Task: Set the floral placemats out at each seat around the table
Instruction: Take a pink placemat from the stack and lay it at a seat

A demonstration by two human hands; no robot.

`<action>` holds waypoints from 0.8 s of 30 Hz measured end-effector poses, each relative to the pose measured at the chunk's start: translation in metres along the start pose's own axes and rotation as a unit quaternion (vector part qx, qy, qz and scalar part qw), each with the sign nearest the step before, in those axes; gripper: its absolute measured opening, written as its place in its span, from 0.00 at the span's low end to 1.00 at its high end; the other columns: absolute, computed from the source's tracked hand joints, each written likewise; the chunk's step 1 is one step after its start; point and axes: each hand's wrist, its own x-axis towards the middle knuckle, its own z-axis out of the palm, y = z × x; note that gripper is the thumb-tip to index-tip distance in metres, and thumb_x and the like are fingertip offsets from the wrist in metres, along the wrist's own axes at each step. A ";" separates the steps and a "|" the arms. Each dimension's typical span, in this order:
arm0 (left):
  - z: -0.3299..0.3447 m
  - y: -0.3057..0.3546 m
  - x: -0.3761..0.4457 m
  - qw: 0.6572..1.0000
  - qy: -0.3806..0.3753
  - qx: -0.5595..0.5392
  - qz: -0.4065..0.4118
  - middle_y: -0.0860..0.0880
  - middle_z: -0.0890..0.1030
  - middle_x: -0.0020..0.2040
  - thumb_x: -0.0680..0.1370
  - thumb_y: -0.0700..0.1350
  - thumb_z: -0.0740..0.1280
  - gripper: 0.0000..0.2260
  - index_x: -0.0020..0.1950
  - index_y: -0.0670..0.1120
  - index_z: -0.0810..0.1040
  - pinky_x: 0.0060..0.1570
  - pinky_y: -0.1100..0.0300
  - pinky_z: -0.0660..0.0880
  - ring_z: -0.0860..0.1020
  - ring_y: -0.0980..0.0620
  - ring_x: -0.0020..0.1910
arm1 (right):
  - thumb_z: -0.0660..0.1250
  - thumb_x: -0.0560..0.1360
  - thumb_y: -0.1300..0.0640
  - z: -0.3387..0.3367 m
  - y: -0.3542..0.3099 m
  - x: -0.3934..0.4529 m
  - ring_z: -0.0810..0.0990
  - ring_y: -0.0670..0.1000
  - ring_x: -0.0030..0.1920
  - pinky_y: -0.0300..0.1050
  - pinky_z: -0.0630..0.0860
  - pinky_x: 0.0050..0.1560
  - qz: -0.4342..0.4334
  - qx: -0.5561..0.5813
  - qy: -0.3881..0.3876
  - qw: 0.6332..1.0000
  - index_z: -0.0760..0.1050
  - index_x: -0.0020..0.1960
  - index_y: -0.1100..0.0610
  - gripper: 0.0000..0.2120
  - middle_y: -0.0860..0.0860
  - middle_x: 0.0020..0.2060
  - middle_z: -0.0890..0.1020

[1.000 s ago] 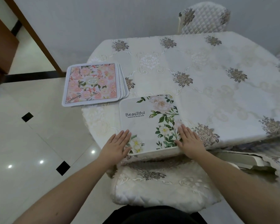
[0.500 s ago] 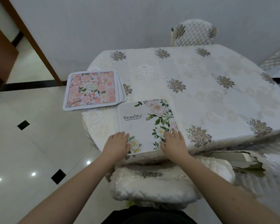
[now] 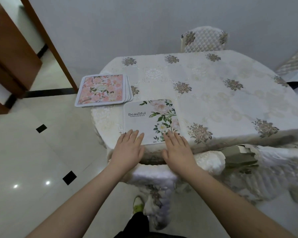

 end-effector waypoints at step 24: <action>-0.045 -0.126 -0.207 0.981 -0.001 0.016 -0.195 0.51 0.49 0.83 0.83 0.60 0.49 0.30 0.82 0.50 0.46 0.78 0.48 0.44 0.45 0.49 0.81 | 0.51 0.82 0.49 0.013 -0.219 -0.040 0.51 0.52 0.79 0.53 0.44 0.77 -0.138 -0.028 0.002 0.990 0.49 0.80 0.52 0.29 0.51 0.80 0.54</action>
